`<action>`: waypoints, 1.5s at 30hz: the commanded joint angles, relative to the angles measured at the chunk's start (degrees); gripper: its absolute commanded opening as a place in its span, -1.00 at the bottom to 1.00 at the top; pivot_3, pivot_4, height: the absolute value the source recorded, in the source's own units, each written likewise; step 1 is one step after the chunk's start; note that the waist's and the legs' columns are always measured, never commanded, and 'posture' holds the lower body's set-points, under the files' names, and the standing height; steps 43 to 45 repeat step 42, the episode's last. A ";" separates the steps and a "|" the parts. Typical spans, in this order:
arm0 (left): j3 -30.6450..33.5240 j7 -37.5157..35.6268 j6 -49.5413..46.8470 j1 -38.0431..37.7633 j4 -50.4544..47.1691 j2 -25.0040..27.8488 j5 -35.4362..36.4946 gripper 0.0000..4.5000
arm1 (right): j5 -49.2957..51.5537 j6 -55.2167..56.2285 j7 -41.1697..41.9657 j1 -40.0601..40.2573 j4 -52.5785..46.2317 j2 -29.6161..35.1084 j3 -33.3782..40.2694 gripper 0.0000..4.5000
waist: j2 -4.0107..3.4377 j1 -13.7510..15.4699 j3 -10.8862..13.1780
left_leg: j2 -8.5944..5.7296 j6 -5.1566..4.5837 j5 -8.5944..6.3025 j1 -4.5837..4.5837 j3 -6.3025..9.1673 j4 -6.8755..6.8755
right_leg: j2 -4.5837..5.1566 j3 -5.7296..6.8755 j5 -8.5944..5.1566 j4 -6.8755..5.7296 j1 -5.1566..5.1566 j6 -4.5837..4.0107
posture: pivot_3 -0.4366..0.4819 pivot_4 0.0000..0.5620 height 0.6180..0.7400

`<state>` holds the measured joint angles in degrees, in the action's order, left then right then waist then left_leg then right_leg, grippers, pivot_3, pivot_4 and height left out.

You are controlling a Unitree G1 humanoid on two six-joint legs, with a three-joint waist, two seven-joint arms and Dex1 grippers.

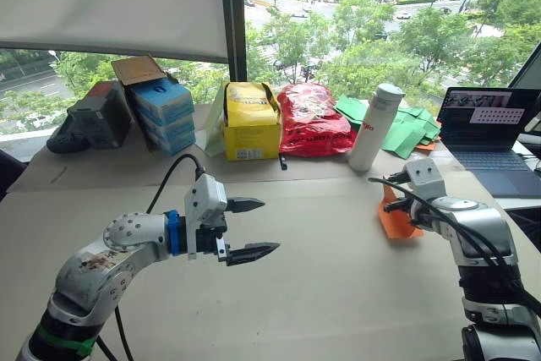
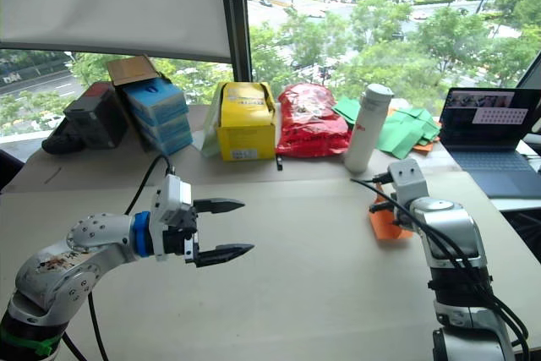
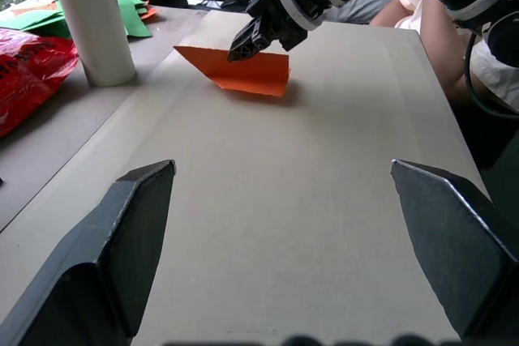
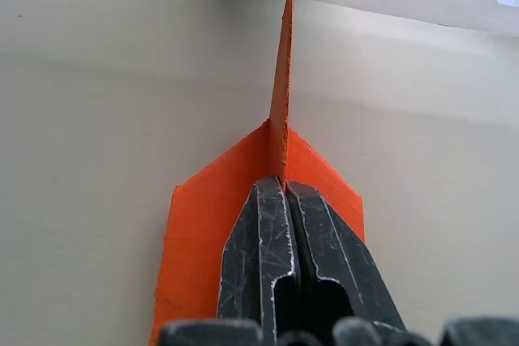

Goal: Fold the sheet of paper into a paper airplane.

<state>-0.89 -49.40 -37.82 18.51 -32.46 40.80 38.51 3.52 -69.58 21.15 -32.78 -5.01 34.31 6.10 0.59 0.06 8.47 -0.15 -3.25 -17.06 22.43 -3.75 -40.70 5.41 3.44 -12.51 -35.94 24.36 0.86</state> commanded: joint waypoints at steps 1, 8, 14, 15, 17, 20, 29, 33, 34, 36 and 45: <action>0.26 -0.09 -0.10 0.73 -1.59 0.08 0.93 1.00 | 0.48 0.50 -0.86 0.13 -2.43 0.59 2.16 -0.58 | 0.00 0.00 0.00 | 0.00 0.00 0.00 0.00 0.00 0.00 | 0.00 0.00 0.00 0.00 0.00 0.00 | -0.05 -0.47 1.00; 2.27 -0.56 1.15 -2.73 -0.27 1.40 -0.27 1.00 | 6.10 2.97 1.63 -2.66 -8.05 -0.25 7.88 0.50 | 0.00 0.00 0.00 | 0.00 0.00 0.00 0.00 -0.01 0.00 | -0.01 -0.03 0.00 0.00 0.01 0.01 | -0.05 -0.47 1.00; 9.02 2.43 1.43 -6.29 2.61 1.63 -0.37 1.00 | 17.74 13.57 14.97 5.66 -20.63 -0.82 7.77 0.99 | -0.01 0.05 0.00 | 0.06 -0.29 -0.17 -0.03 0.04 0.00 | -0.08 -0.04 0.00 0.02 0.00 0.01 | -0.05 -0.47 1.00; 10.13 2.62 1.81 -7.12 3.29 1.81 -0.76 1.00 | 19.82 15.18 16.75 7.69 -22.58 -1.59 7.97 0.99 | 0.00 0.14 0.00 | 0.07 -0.33 -0.19 -0.04 0.07 0.01 | -0.09 -0.03 0.00 0.05 -0.04 0.01 | -0.05 -0.47 1.00; 11.92 2.45 2.60 -9.12 4.30 2.13 -1.23 1.00 | 21.83 17.81 18.51 11.08 -24.83 -2.33 7.08 0.99 | -0.02 0.25 0.01 | 0.07 -0.33 -0.20 -0.04 0.07 0.01 | -0.06 -0.02 -0.01 0.09 -0.06 0.02 | -0.05 -0.47 1.00; 13.41 1.68 5.22 -13.97 5.52 2.24 -3.25 1.00 | 22.52 24.34 20.40 17.08 -24.99 -4.61 4.70 0.99 | -0.02 0.36 0.01 | 0.02 -0.33 -0.19 -0.05 0.02 -0.04 | 0.03 -0.06 0.03 0.11 -0.08 0.09 | -0.05 -0.47 1.00; 16.22 2.40 14.19 -22.56 9.17 -1.35 -7.31 1.00 | 17.53 42.41 23.25 28.39 -17.36 -6.43 -2.24 0.99 | -0.03 0.58 0.03 | 0.02 -0.12 -0.09 -0.18 -0.04 -0.03 | 0.08 -0.18 0.04 0.05 -0.11 0.08 | -0.05 -0.47 1.00; 16.09 1.16 15.58 -23.31 9.56 -1.28 -7.21 1.00 | 17.55 43.88 22.94 28.18 -16.53 -6.03 -3.28 0.99 | -0.04 0.53 0.03 | 0.06 -0.30 -0.19 -0.21 -0.02 0.00 | 0.06 -0.36 0.04 0.02 -0.08 0.04 | -0.05 -0.47 1.00; 16.08 1.10 15.67 -23.29 9.63 -1.32 -7.13 1.00 | 17.54 44.07 22.86 28.07 -16.38 -5.88 -3.43 0.99 | -0.04 0.53 0.03 | 0.06 -0.30 -0.19 -0.21 -0.02 0.00 | 0.07 -0.40 0.04 0.03 -0.08 0.04 | -0.05 -0.47 1.00; 15.89 1.04 16.12 -23.31 9.85 -1.35 -7.63 1.00 | 17.59 44.25 22.84 27.95 -16.24 -5.67 -3.61 0.99 | -0.04 0.55 0.03 | 0.05 -0.30 -0.20 -0.20 -0.02 0.00 | 0.09 -0.46 0.04 0.04 -0.09 0.05 | -0.05 -0.47 1.00; 15.56 0.65 17.63 -23.06 10.36 -1.64 -8.10 1.00 | 17.74 44.32 22.06 28.22 -16.61 -5.22 -3.91 0.99 | -0.04 0.58 0.03 | 0.04 -0.30 -0.20 -0.20 -0.03 0.00 | 0.13 -0.50 0.05 0.05 -0.09 0.05 | -0.05 -0.47 1.00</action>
